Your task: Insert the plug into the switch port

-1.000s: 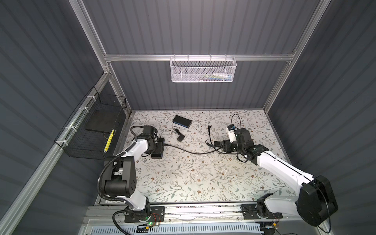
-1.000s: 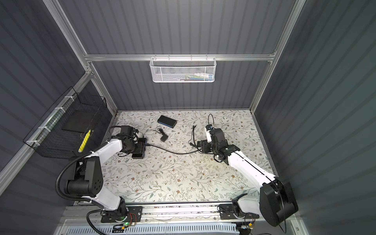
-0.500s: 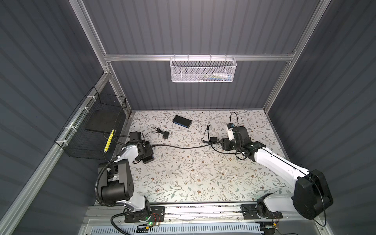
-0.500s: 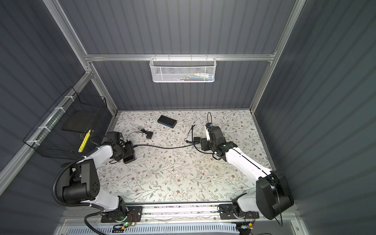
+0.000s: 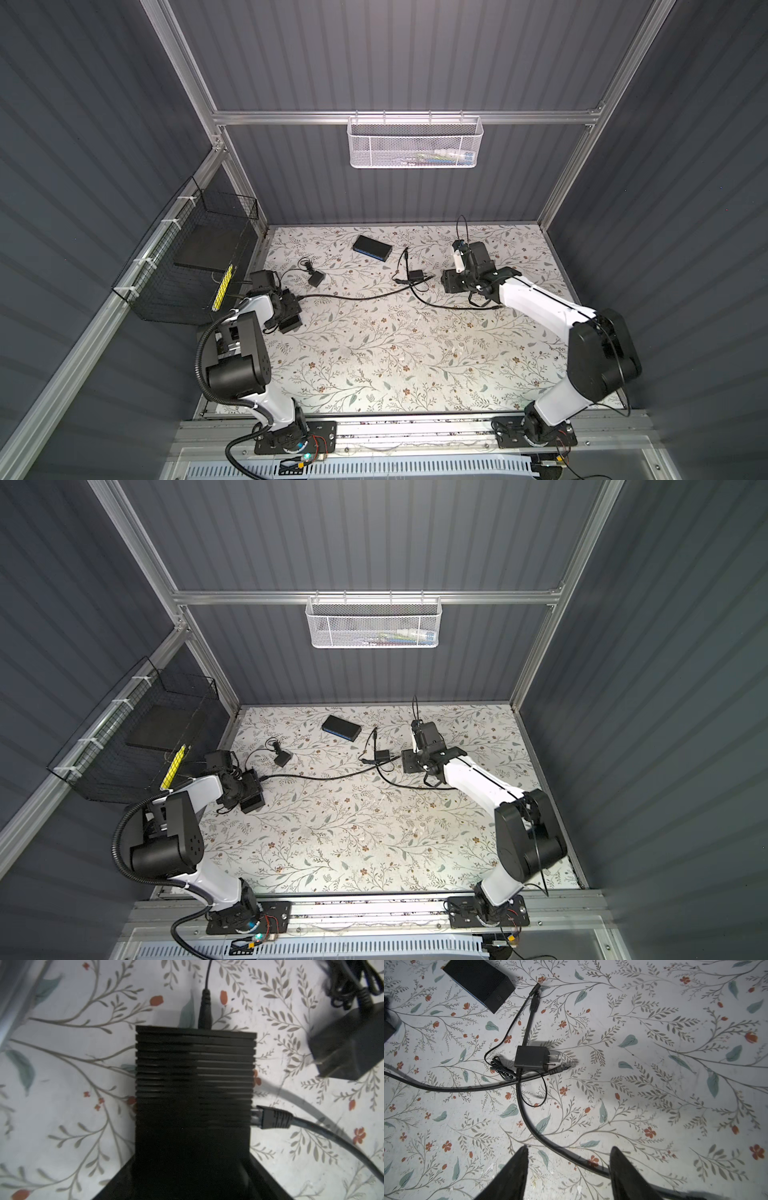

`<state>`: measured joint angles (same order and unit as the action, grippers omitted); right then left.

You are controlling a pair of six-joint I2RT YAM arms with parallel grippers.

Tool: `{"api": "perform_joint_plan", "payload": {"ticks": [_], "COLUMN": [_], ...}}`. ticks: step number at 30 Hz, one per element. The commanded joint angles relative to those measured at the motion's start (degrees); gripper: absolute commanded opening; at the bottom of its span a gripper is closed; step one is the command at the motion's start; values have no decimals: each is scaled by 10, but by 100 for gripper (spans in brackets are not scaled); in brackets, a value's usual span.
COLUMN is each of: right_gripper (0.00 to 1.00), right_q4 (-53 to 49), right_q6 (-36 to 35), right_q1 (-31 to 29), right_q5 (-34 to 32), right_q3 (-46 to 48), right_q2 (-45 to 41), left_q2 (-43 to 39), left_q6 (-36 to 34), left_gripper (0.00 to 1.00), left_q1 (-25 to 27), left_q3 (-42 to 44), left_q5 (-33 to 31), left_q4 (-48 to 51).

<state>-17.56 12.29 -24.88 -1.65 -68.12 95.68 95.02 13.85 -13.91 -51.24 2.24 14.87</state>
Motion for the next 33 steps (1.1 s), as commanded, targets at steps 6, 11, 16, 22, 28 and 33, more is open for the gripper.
{"api": "perform_joint_plan", "payload": {"ticks": [6, 11, 16, 22, 28, 33], "right_gripper": [62, 62, 60, 56, 46, 35], "right_q4": [-87, -97, -90, -96, -103, -97], "right_q6": [-89, -120, -123, -129, -123, -113], "right_q1": [-47, -89, -98, -106, -107, -107], "right_q5": [6, -11, -15, -33, -50, -60], "right_q3": [-67, -76, -86, -110, -123, -113], "right_q2": [87, 116, 147, 186, 212, 218], "left_q2": [2, -41, -79, -123, -128, -81], "left_q6": [-25, -28, -41, -58, -80, -87], "left_gripper": [78, 83, 83, 83, 84, 84], "left_q1": [25, 42, 59, 74, 169, 264], "left_q3": [-32, -46, -66, -67, -95, -108], "left_q5": [37, 22, 22, 27, 16, 1], "left_q4": [-10, 16, 61, 106, 144, 125]}}
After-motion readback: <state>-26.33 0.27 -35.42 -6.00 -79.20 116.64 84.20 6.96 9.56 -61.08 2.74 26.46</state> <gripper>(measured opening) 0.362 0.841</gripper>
